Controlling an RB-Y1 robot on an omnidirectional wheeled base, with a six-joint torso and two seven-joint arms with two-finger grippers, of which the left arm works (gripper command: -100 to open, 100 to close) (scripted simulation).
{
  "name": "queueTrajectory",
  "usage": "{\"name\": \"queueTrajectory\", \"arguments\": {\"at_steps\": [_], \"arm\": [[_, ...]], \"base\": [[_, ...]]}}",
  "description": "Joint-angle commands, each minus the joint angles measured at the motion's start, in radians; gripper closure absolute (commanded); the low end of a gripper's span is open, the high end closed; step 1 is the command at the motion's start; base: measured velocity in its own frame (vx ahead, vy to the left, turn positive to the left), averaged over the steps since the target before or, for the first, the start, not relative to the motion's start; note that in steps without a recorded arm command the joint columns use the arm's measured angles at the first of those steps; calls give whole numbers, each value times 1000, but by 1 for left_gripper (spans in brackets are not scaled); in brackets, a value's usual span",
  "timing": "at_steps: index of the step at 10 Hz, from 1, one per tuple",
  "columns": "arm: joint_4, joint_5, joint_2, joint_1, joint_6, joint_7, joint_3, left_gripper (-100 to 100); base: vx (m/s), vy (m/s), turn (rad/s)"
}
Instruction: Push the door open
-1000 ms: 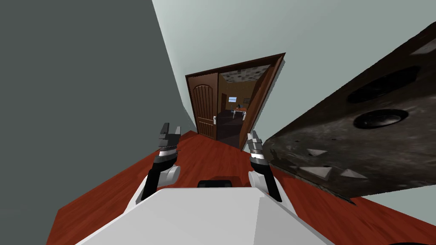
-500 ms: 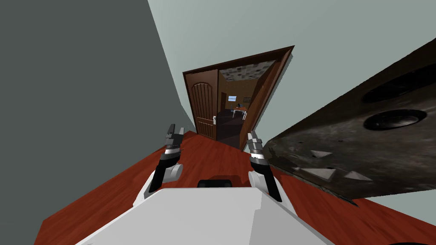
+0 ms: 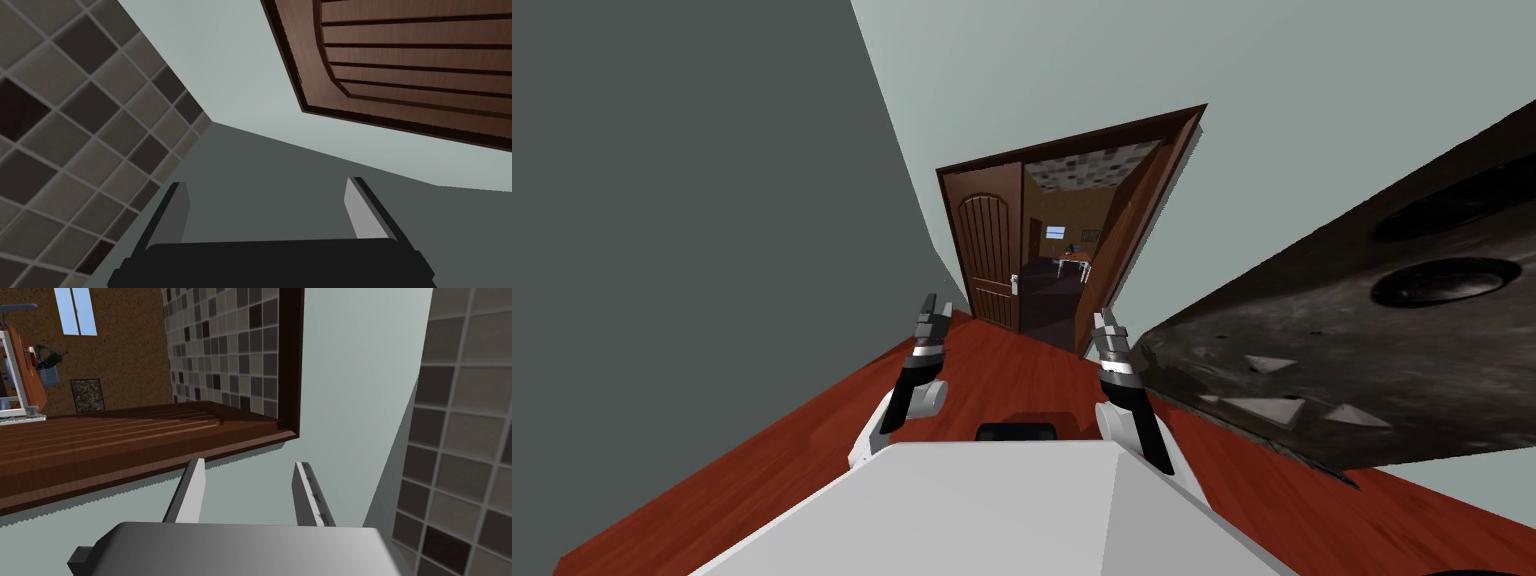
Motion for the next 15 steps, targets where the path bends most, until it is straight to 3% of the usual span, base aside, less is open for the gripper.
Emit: {"name": "queueTrajectory", "arguments": {"at_steps": [1,12,13,15], "arm": [[42,1,6,-24,1,2,-1,-100],[353,2,32,-207,10,10,-12,-100],[361,2,32,-207,10,10,-12,-100],[424,2,35,-243,12,11,-14,-100]], "base": [[95,28,-39],[97,36,-42],[58,33,-15],[62,40,-38]]}}
